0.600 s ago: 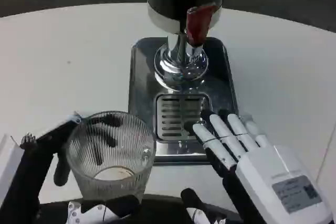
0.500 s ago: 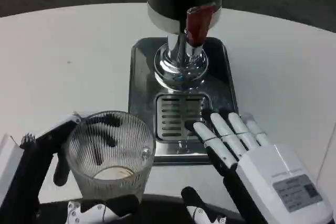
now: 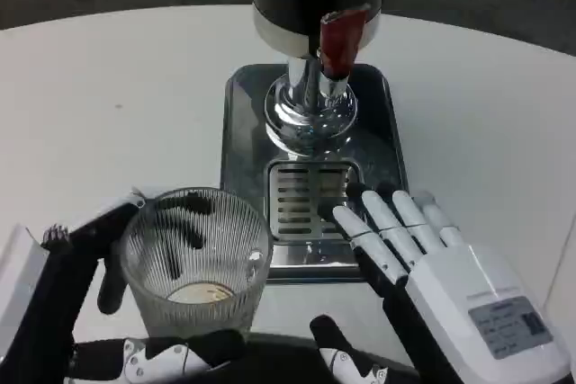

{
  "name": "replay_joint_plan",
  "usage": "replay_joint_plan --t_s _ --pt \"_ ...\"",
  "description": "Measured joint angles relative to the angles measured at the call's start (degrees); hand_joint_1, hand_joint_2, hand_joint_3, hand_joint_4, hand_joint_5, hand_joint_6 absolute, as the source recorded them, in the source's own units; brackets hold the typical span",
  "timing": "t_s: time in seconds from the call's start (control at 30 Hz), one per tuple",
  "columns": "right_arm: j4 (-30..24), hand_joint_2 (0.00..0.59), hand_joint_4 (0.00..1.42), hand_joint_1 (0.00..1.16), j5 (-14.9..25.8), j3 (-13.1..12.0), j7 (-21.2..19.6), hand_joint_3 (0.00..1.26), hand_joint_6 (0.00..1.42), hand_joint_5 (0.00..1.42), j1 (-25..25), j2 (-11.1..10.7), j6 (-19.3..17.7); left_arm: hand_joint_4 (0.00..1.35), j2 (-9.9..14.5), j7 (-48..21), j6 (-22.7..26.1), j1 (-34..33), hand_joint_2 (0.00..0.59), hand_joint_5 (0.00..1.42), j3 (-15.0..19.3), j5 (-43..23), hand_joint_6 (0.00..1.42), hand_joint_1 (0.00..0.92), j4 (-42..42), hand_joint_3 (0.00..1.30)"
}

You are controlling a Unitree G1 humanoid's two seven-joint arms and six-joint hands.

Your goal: Grasp the cup under the faucet to collect the drink, then remove the cup.

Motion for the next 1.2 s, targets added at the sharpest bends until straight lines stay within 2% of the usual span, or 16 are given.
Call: replay_joint_plan --t_s 0.3,0.5,0.63,0.7,0.9,1.2 --pt "-0.1 0.435 0.01 0.4 -0.62 -1.2 0.68 0.11 0.0 0.0 1.12 1.11 0.41 1.08 -0.52 1.67 0.16 -8.12 0.055 1.22 -0.67 4.55 1.34 0.543 6.54 0.94" --pt "-2.12 0.437 0.01 0.4 -0.77 -3.1 0.66 0.11 0.0 0.0 3.83 1.43 0.44 1.08 -0.46 5.71 0.9 -17.76 0.055 1.22 -2.8 10.48 1.34 0.543 16.39 0.93" --pt "-3.02 0.439 0.01 0.4 -0.7 -4.58 0.52 0.11 0.0 0.0 5.6 1.61 0.43 1.08 0.29 9.26 0.83 -22.88 0.054 1.22 -4.54 13.81 1.34 0.544 22.92 0.93" --pt "-3.84 0.439 0.01 0.4 -0.68 -5.32 0.46 0.11 0.0 0.0 6.6 1.71 0.42 1.08 0.94 12.49 1.4 -25.63 0.054 1.22 -5.52 17.64 1.34 0.544 26.81 0.93" --pt "-4.59 0.44 0.01 0.4 -0.35 -6.97 -0.03 0.11 0.0 0.0 8.36 2.0 0.26 1.08 1.96 21.9 3.45 -32.91 0.054 1.22 -9.52 24.14 1.34 0.544 37.7 0.93" --pt "-5.04 0.44 0.01 0.4 0.51 -8.03 -0.92 0.11 0.0 0.0 10.44 2.6 -0.71 1.08 2.16 32.39 5.16 -46.91 0.054 1.22 -18.84 28.62 1.34 0.544 56.13 0.93"
